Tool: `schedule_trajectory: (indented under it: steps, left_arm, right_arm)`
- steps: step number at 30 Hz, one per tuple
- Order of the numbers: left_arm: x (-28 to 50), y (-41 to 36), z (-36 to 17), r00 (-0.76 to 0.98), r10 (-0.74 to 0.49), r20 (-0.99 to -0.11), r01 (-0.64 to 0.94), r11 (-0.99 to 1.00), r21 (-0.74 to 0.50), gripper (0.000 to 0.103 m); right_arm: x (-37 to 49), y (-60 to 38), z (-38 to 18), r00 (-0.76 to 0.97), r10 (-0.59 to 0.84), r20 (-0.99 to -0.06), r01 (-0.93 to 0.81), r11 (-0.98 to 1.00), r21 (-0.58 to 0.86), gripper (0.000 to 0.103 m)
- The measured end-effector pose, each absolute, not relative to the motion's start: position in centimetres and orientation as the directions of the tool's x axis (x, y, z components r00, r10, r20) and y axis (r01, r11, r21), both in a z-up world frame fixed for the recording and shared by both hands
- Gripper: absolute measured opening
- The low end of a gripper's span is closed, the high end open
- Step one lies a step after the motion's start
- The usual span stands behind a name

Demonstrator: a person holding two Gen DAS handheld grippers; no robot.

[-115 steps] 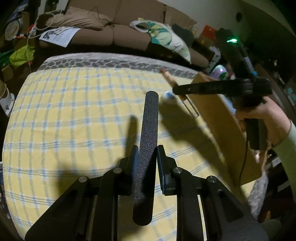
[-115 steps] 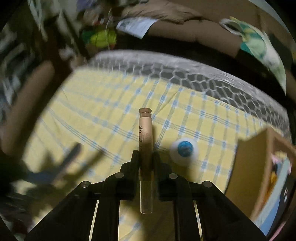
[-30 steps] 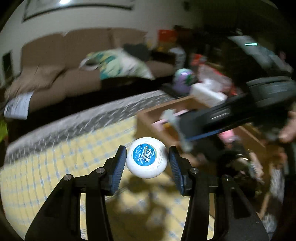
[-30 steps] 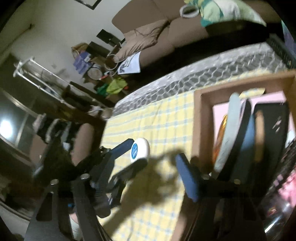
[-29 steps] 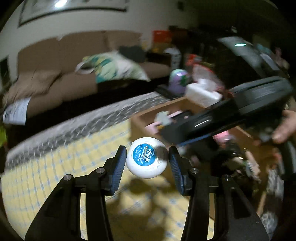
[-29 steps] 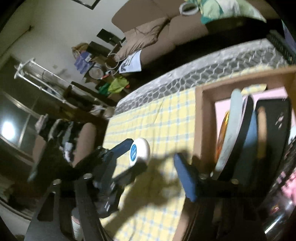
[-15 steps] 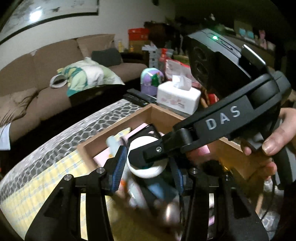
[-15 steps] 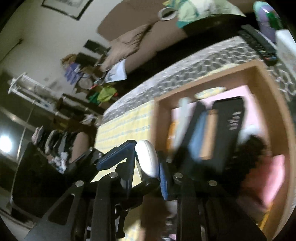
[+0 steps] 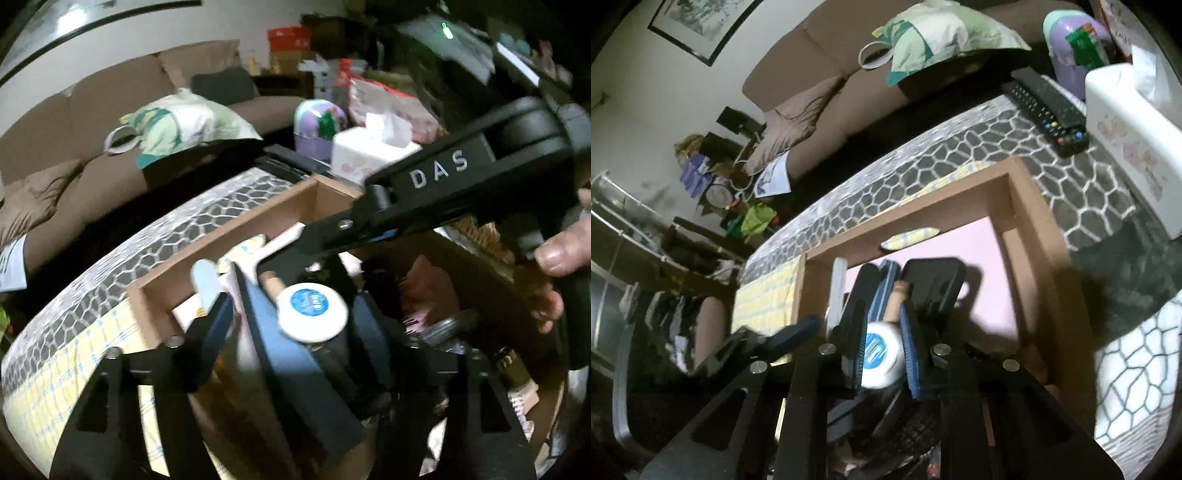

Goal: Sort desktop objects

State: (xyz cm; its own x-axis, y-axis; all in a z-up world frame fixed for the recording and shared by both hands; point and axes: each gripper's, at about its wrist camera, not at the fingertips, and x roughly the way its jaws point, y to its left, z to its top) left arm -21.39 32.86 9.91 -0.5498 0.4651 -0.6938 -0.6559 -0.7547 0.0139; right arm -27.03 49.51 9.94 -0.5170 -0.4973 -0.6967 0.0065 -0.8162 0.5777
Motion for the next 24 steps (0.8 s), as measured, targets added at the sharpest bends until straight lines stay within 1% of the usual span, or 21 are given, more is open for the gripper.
schedule_trajectory:
  steps: [2, 3, 5, 7, 8, 11, 13, 14, 16, 17, 19, 22, 24]
  left_arm:
    - [-21.0, 30.7, 10.8, -0.554, 0.498, -0.667, -0.631, -0.774, -0.054, 0.072]
    - [-20.7, 29.5, 11.3, -0.553, 0.512, -0.657, -0.62, -0.78, -0.087, 0.074]
    - [-19.9, 27.8, 12.0, -0.564, 0.509, -0.65, -0.602, -0.792, -0.098, 0.078]
    - [-19.0, 26.5, 12.5, -0.57, 0.484, -0.664, -0.585, -0.806, -0.085, 0.079]
    - [-18.7, 25.9, 12.8, -0.571, 0.473, -0.671, -0.575, -0.814, -0.084, 0.079]
    - [-17.2, 24.1, 13.4, -0.562, 0.461, -0.687, -0.533, -0.837, -0.124, 0.081]
    - [-15.5, 22.7, 13.7, -0.549, 0.474, -0.689, -0.5, -0.846, -0.183, 0.087]
    - [-14.7, 22.2, 13.8, -0.544, 0.479, -0.689, -0.489, -0.848, -0.204, 0.088]
    - [-12.7, 21.1, 14.1, -0.546, 0.476, -0.689, -0.468, -0.856, -0.221, 0.092]
    - [-11.9, 20.7, 14.3, -0.55, 0.47, -0.69, -0.457, -0.861, -0.222, 0.094]
    - [-10.2, 19.4, 14.7, -0.556, 0.459, -0.693, -0.421, -0.875, -0.241, 0.102]
    - [-8.0, 17.4, 15.2, -0.564, 0.431, -0.704, -0.363, -0.896, -0.256, 0.103]
    - [-6.7, 16.4, 15.5, -0.574, 0.411, -0.708, -0.339, -0.907, -0.252, 0.103]
  right_arm:
    - [-26.5, 49.4, 10.5, -0.531, -0.501, -0.683, 0.018, -0.813, 0.582, 0.019]
    - [-26.1, 49.2, 11.0, -0.539, -0.501, -0.677, 0.027, -0.814, 0.58, 0.02]
    - [-25.4, 48.7, 11.6, -0.542, -0.488, -0.684, 0.044, -0.829, 0.557, 0.025]
    - [-24.5, 48.2, 12.2, -0.542, -0.473, -0.695, 0.052, -0.844, 0.534, 0.036]
    - [-23.9, 47.9, 12.6, -0.543, -0.462, -0.701, 0.054, -0.853, 0.52, 0.037]
    - [-21.9, 47.2, 13.2, -0.552, -0.434, -0.712, 0.049, -0.869, 0.492, 0.051]
    - [-20.4, 46.8, 13.7, -0.558, -0.418, -0.717, 0.05, -0.879, 0.474, 0.064]
    - [-19.4, 46.5, 13.8, -0.559, -0.408, -0.722, 0.053, -0.886, 0.46, 0.068]
    - [-17.4, 45.6, 14.2, -0.558, -0.392, -0.731, 0.061, -0.898, 0.435, 0.083]
    - [-16.6, 45.2, 14.3, -0.561, -0.381, -0.735, 0.065, -0.906, 0.419, 0.085]
    - [-14.8, 44.2, 14.8, -0.572, -0.354, -0.74, 0.076, -0.921, 0.382, 0.09]
    - [-11.8, 42.6, 15.2, -0.588, -0.321, -0.742, 0.089, -0.938, 0.336, 0.094]
    - [-9.9, 41.8, 15.4, -0.605, -0.302, -0.737, 0.082, -0.944, 0.32, 0.103]
